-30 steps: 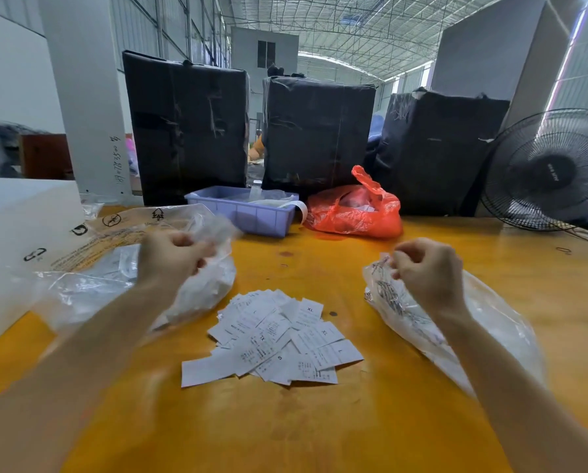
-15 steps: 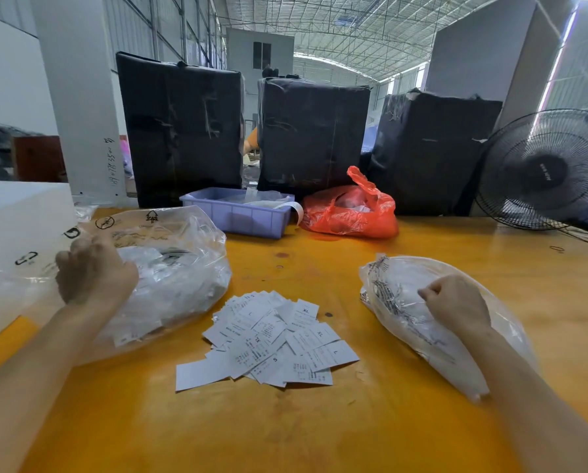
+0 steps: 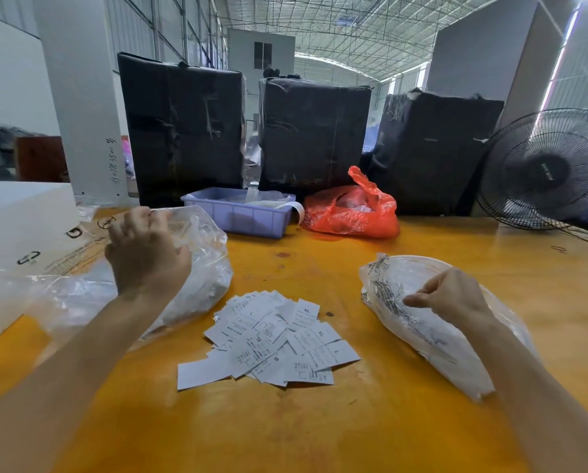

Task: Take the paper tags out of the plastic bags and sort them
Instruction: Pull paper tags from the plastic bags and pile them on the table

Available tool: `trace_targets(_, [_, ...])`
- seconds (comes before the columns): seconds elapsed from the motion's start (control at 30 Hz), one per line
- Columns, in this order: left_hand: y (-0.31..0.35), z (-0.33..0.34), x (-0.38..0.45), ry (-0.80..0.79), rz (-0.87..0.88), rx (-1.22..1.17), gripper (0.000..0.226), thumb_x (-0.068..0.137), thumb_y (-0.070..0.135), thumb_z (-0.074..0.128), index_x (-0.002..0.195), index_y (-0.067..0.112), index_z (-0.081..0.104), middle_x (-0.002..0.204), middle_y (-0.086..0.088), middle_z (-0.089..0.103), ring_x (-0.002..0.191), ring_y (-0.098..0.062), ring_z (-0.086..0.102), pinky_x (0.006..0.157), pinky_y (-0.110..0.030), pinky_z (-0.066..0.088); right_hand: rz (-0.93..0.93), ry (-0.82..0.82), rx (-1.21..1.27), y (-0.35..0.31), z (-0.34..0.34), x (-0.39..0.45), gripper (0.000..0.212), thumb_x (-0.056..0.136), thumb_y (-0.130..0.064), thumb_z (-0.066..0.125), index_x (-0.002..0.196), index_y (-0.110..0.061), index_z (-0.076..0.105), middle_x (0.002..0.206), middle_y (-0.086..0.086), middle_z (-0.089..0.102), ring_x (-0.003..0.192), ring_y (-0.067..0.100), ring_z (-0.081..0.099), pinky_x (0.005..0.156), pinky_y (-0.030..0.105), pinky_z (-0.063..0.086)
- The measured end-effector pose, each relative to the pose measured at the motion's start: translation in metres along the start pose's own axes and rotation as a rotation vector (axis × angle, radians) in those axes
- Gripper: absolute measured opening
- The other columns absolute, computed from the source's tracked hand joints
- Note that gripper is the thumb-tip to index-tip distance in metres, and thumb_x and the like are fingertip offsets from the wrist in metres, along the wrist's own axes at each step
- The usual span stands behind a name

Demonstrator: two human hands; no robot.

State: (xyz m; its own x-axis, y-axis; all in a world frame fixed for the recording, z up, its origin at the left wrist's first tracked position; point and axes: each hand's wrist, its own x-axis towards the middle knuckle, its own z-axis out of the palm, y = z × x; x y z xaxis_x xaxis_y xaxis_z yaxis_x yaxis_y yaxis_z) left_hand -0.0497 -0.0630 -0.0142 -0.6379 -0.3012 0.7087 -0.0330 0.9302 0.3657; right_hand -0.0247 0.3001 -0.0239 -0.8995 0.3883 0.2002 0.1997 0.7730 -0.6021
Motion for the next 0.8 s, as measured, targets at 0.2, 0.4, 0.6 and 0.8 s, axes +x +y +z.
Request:
trace_targets(0.2, [0.024,0.012,-0.019,-0.139,0.159,-0.144,0.048,0.082,0.015,0.069,0.126,0.005,0.055,0.129,-0.017,0.051,0.120,-0.035,0.043,0.098,-0.044,0.038,-0.028,-0.054,0.072,0.000,0.001,0.004,0.015,0.080,0.008,0.065,0.093,0.004,0.072,0.061,0.008,0.063,0.052,0.015,0.056,0.048,0.021,0.046])
trace_targets(0.4, [0.054,0.010,-0.047,-0.285,0.297,-0.525,0.036,0.083,0.010,0.069,0.118,0.005,0.060,0.114,-0.007,0.061,0.107,-0.021,0.055,0.092,-0.025,0.039,-0.265,0.355,0.483,-0.021,0.001,-0.005,0.013,0.080,0.001,0.069,0.093,-0.003,0.071,0.086,0.017,0.071,0.072,0.024,0.067,0.065,0.028,0.058])
trace_targets(0.6, [0.076,0.010,-0.062,-0.901,-0.323,-1.201,0.050,0.069,0.049,0.060,0.096,0.007,0.064,0.094,-0.008,0.071,0.090,-0.022,0.067,0.072,-0.022,0.055,-0.108,-0.348,1.287,-0.083,0.037,-0.051,0.010,0.073,0.005,0.065,0.080,-0.003,0.067,0.071,0.009,0.072,0.064,0.015,0.070,0.057,0.020,0.056])
trace_targets(0.8, [0.078,0.009,-0.068,-1.081,-0.459,-1.372,0.046,0.063,0.046,0.069,0.089,0.008,0.073,0.095,-0.012,0.074,0.078,-0.020,0.071,0.064,-0.022,0.056,-0.177,-0.395,1.192,-0.095,0.058,-0.066,0.016,0.078,0.012,0.063,0.086,-0.002,0.067,0.086,0.017,0.070,0.072,0.022,0.069,0.066,0.027,0.059])
